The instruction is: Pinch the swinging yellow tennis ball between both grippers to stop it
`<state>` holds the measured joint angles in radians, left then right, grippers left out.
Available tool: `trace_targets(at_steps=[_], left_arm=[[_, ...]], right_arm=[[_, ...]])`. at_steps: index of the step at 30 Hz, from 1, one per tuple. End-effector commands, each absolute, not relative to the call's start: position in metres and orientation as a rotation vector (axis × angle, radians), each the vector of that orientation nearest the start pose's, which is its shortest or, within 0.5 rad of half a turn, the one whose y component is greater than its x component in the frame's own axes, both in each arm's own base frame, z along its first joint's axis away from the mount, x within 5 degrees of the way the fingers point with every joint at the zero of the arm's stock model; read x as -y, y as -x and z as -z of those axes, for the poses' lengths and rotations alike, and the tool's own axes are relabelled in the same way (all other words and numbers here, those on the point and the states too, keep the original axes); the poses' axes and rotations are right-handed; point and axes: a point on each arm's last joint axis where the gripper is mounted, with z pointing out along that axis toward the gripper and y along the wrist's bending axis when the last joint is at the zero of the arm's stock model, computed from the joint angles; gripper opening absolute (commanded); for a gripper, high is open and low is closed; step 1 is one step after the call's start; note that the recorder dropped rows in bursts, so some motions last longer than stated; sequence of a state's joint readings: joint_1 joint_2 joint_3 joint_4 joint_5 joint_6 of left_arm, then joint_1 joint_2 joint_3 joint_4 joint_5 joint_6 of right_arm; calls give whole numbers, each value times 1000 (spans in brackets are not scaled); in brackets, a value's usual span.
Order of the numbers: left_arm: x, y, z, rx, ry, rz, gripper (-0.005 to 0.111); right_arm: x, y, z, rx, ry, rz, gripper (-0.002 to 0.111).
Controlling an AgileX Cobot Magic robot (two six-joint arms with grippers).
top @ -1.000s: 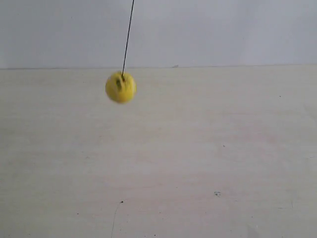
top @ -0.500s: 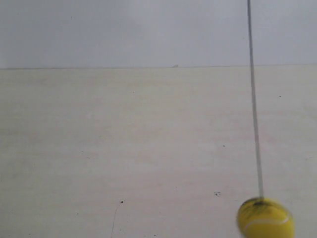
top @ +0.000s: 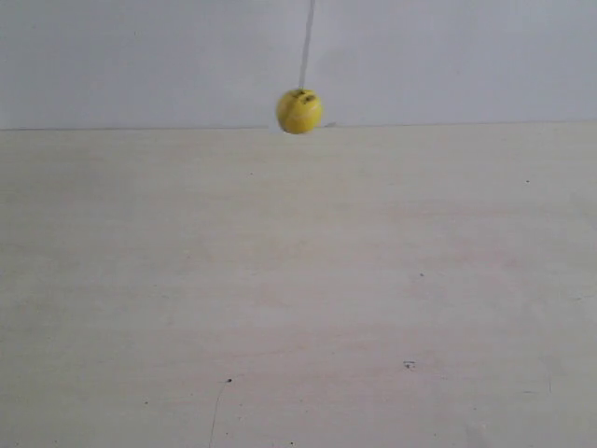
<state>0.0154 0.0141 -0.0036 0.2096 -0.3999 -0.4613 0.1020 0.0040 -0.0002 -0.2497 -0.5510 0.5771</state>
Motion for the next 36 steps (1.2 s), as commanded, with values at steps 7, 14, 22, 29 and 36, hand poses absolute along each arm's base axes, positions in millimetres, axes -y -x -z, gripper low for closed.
trace_targets(at_steps=[7,14,22,29,36], left_arm=[[36,-110,-324,-1282,-248,406,5],[51,-159,-300,-1485,-436,520,5],[60,-201,-256,-1602,-562,630,5],[65,-221,-226,-1670,-636,711,5],[67,-229,-204,-1719,-671,740,5]], right_arm=[[-21,-84,-300,-1097,-5,-460,0],[-25,-134,-271,-1428,33,-345,0],[-31,-170,-235,-1620,65,-324,0],[-37,-184,-211,-1729,140,-334,0],[-48,-185,-201,-1764,274,-405,0]])
